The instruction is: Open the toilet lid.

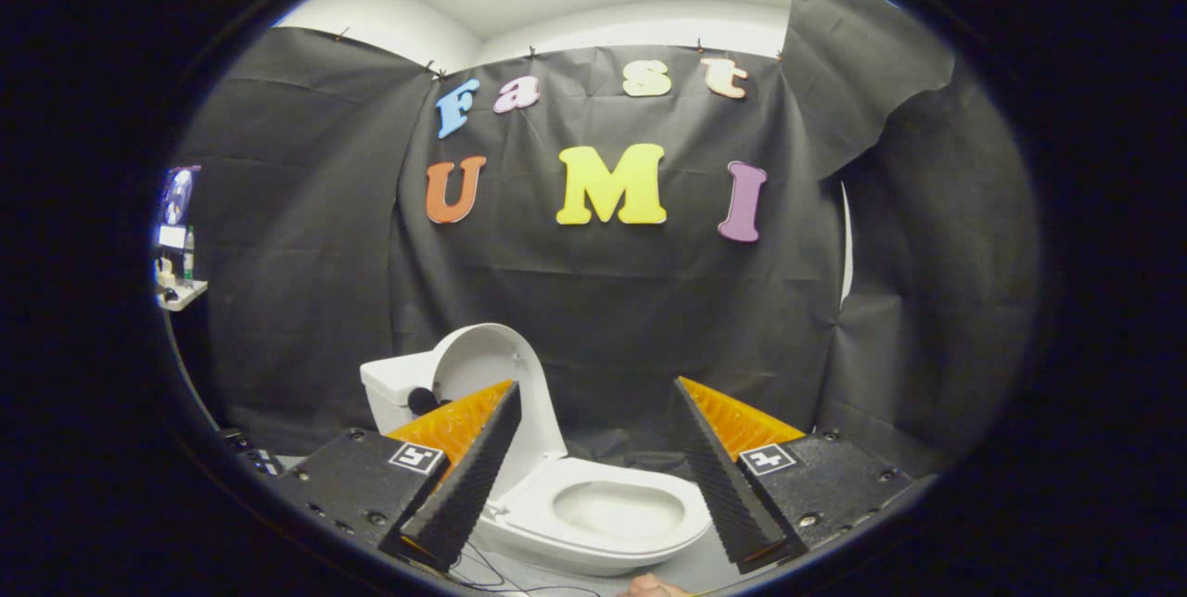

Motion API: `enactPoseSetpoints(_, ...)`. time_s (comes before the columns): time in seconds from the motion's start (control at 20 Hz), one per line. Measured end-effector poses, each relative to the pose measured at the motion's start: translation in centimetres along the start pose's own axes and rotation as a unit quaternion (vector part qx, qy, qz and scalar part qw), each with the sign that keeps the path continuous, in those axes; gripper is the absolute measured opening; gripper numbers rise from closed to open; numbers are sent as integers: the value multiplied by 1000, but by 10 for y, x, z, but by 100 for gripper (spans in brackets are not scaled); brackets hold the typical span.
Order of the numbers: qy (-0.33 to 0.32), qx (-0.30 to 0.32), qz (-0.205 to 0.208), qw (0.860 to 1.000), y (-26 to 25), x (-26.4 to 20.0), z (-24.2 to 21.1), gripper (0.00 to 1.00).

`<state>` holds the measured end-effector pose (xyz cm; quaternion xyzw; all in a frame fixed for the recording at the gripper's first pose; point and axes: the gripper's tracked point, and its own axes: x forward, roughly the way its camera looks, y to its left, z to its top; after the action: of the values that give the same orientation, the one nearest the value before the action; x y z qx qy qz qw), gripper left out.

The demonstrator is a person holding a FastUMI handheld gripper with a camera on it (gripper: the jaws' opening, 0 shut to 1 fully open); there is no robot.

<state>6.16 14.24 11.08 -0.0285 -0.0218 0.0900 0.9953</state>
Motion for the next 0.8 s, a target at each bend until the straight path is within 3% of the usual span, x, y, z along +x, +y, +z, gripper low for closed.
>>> enactPoseSetpoints(0.8,-7,33,-47,998,-77,-40,-26,100)
